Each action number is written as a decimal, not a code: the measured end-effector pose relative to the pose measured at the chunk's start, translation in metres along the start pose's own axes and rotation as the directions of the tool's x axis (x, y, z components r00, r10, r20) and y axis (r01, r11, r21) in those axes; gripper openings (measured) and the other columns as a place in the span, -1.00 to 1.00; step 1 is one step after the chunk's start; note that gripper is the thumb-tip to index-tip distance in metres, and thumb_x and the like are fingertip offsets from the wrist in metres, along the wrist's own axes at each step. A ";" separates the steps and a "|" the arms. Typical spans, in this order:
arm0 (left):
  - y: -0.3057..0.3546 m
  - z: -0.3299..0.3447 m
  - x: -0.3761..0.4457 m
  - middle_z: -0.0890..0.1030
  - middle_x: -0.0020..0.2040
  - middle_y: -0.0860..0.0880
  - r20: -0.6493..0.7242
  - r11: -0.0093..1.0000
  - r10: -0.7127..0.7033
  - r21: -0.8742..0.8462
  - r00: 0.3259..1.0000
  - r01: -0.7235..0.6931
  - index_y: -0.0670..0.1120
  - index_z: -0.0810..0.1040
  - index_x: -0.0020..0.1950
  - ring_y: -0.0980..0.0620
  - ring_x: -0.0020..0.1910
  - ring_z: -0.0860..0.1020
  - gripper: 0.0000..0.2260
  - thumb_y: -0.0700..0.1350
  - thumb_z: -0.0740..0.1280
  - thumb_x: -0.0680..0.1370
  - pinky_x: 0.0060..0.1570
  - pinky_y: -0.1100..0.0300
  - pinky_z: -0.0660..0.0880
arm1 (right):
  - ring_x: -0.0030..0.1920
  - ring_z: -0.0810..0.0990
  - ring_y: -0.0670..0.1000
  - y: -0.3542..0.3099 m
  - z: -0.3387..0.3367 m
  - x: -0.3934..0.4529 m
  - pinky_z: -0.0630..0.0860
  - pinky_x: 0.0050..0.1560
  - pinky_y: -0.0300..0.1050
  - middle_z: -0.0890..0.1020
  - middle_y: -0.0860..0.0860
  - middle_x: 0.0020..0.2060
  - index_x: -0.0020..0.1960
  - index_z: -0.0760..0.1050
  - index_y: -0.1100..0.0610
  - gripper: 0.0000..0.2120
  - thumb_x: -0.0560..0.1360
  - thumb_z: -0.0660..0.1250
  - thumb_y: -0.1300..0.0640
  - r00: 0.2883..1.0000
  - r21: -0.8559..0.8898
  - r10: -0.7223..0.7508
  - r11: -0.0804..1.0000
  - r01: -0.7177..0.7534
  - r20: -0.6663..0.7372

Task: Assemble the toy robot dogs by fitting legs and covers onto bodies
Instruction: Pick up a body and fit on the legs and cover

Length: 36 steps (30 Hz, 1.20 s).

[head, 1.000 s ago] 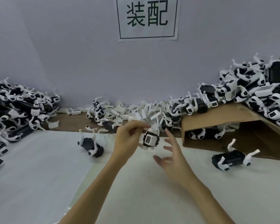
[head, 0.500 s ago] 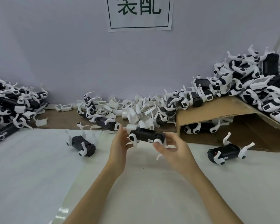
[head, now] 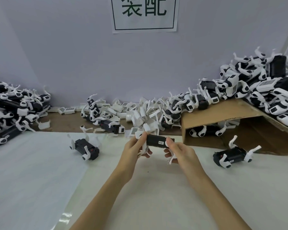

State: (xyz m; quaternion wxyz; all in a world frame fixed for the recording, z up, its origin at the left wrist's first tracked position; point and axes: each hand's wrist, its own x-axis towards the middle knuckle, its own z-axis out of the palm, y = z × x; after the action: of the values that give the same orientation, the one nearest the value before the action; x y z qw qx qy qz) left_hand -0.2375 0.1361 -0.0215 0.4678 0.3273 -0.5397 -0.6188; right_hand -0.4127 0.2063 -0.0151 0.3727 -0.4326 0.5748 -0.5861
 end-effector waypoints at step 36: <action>0.000 0.000 0.001 0.64 0.26 -0.26 0.035 0.966 -0.100 -0.238 0.994 0.105 -0.16 0.45 0.28 -0.24 0.23 0.69 -0.54 0.00 0.52 0.50 0.29 -0.10 0.62 | 0.12 0.73 0.22 -0.004 -0.009 0.001 0.66 0.15 0.00 0.73 0.21 0.13 0.30 0.59 0.25 -0.41 0.50 0.43 -0.19 0.975 0.199 0.034 0.977 -0.079 0.219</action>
State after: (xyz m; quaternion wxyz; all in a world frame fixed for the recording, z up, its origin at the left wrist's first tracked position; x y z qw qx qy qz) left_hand -0.2375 0.1349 -0.0213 0.4651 0.2889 -0.4486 -0.7064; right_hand -0.4213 0.2083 -0.0104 0.4919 -0.4353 0.4796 -0.5818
